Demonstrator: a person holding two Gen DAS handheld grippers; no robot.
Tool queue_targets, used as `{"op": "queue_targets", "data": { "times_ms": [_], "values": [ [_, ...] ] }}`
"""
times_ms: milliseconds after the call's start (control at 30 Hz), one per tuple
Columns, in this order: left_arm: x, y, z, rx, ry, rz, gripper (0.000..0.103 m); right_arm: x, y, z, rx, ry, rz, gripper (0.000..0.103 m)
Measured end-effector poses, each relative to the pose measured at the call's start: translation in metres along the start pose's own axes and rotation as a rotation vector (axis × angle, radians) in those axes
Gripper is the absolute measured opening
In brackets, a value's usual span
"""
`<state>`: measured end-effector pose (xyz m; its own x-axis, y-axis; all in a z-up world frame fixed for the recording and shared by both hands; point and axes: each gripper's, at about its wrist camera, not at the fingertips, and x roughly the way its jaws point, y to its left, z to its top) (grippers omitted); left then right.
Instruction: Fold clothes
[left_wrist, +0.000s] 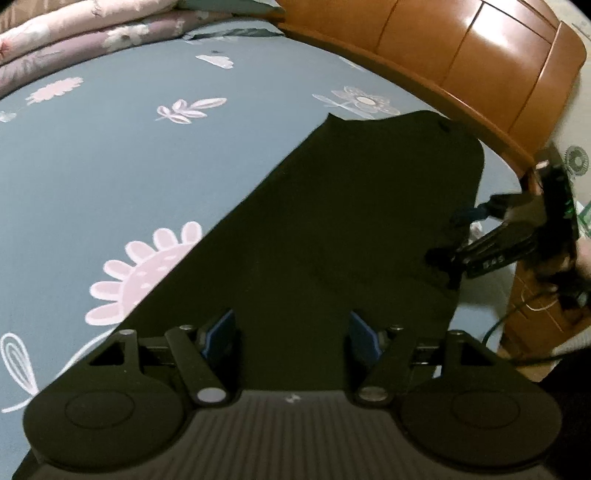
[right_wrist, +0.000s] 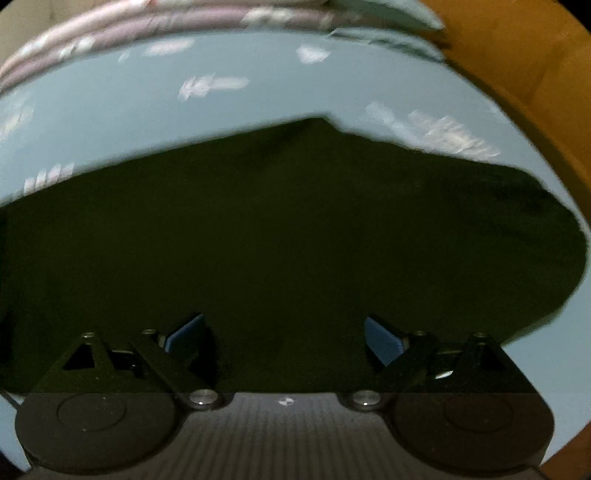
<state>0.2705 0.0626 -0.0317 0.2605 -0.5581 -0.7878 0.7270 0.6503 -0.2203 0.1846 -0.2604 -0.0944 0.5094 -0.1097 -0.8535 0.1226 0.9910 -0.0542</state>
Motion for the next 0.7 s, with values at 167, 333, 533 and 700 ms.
{"op": "queue_targets", "data": {
  "times_ms": [167, 333, 533, 700],
  "values": [
    [0.016, 0.003, -0.004, -0.008, 0.069, 0.002, 0.069, 0.0, -0.008, -0.011, 0.067, -0.035, 0.036, 0.103],
    [0.024, 0.003, -0.009, -0.027, 0.099, 0.01, 0.074, -0.002, -0.008, -0.012, 0.067, -0.038, 0.043, 0.103],
    [0.014, -0.007, -0.024, -0.017, 0.118, 0.09, 0.075, -0.004, -0.012, -0.004, 0.028, -0.005, 0.049, 0.103],
    [-0.003, -0.02, -0.03, -0.111, 0.085, 0.232, 0.075, -0.011, -0.03, 0.017, -0.044, -0.097, 0.079, 0.103]
  ]
}}
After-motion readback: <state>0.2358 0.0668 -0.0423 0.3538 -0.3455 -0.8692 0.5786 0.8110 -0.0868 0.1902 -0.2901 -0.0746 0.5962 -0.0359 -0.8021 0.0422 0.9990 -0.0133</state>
